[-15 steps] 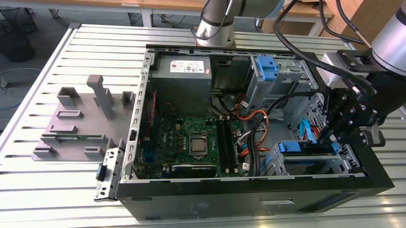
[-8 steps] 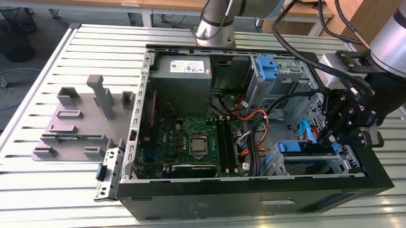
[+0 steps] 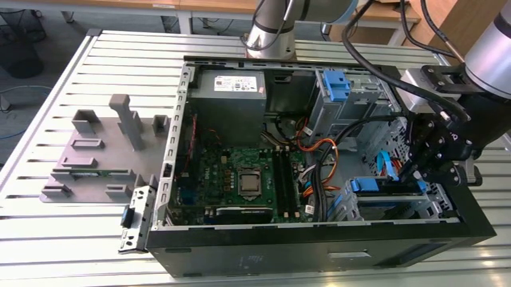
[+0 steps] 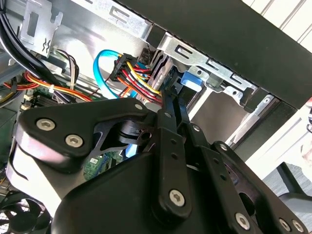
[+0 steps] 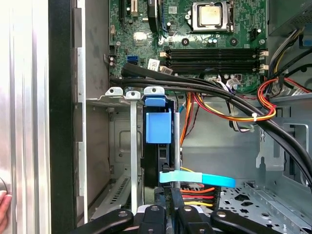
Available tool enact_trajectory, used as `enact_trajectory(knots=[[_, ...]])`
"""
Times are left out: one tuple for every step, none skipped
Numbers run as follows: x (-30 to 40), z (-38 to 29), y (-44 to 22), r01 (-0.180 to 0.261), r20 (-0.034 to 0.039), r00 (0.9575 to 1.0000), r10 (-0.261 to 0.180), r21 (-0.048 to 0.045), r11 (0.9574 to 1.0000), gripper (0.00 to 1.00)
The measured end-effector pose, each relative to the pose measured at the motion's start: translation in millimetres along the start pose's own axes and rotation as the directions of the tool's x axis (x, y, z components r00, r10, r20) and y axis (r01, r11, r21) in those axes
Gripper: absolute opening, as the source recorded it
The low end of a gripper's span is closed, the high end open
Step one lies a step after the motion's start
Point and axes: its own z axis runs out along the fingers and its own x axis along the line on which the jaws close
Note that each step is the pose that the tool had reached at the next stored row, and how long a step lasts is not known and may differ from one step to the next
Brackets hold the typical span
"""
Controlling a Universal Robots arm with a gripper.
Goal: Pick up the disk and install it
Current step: 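Insert the second disk wire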
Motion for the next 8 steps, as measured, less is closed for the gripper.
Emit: enact_trajectory(knots=[[0.0,0.3,0.0,0.0,0.0002,1.0,0.0,0.0,1.0,0.16],[-0.1,0.8,0.0,0.0,0.0004,1.0,0.0,0.0001,1.0,0.16],[-0.1,1.5,0.0,0.0,0.0005,1.0,0.0,0.0003,1.0,0.16],[-0.1,2.0,0.1,0.0,0.0002,1.0,0.0,0.0005,1.0,0.16],[-0.1,2.2,0.1,0.0,0.0,1.0,0.0,0.0005,1.0,0.16],[-0.1,2.2,0.1,0.0,-0.0001,1.0,0.0,0.0005,1.0,0.16],[-0.1,2.2,0.1,0.0,0.0,1.0,0.0,0.0006,1.0,0.16],[-0.1,2.5,0.1,0.0,0.0003,1.0,0.0,0.0005,1.0,0.16]])
